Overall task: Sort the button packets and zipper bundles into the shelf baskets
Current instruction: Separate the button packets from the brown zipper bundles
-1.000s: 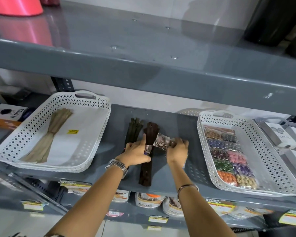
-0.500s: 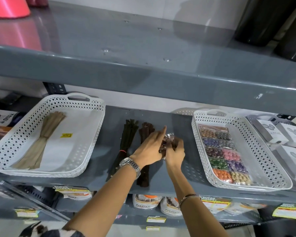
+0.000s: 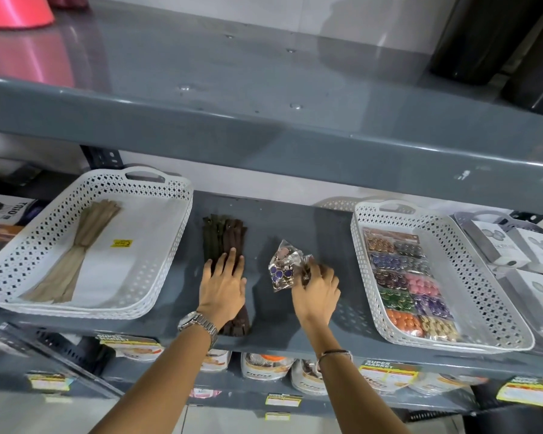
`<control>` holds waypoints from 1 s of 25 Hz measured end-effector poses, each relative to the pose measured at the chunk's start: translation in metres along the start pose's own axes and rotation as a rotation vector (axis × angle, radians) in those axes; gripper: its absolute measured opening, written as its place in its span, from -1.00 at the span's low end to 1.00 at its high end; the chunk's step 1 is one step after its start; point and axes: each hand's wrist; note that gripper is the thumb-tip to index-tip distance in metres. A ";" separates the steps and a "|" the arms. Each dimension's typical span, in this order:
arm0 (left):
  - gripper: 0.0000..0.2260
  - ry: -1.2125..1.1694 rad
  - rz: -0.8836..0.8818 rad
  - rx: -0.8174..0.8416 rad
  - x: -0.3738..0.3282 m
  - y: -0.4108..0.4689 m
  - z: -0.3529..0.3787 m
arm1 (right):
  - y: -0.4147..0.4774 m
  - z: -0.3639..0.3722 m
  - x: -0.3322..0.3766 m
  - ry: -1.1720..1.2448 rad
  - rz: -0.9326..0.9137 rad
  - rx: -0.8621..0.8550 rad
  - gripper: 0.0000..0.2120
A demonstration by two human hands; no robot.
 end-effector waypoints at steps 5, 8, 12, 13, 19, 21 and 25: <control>-0.56 -0.055 -0.010 -0.082 -0.037 0.005 -0.013 | 0.004 -0.005 0.007 0.112 -0.063 -0.182 -0.74; -0.62 -0.081 -0.101 0.105 -0.059 0.006 -0.015 | 0.003 -0.002 0.010 -0.087 -0.151 0.023 -0.74; -0.72 -0.284 -0.093 0.049 -0.052 0.012 -0.022 | 0.004 -0.009 0.017 -0.073 -0.095 0.138 -0.69; -0.75 -0.462 -0.096 0.040 -0.051 0.016 -0.030 | 0.006 -0.015 0.022 -0.040 -0.057 0.155 -0.65; -0.76 -0.905 0.059 0.030 -0.093 0.048 -0.086 | 0.034 -0.079 0.023 0.594 0.098 0.043 -0.66; -0.74 -0.864 0.149 0.017 -0.129 0.057 -0.093 | 0.039 -0.110 -0.003 0.466 0.129 -0.069 -0.72; -0.69 -0.723 0.290 0.054 -0.209 0.032 -0.082 | 0.047 -0.163 -0.079 0.150 0.317 0.042 -0.76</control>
Point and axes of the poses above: each hand's wrist, its own y-axis towards the middle knuckle, its own z-axis out of the palm, x = y × z
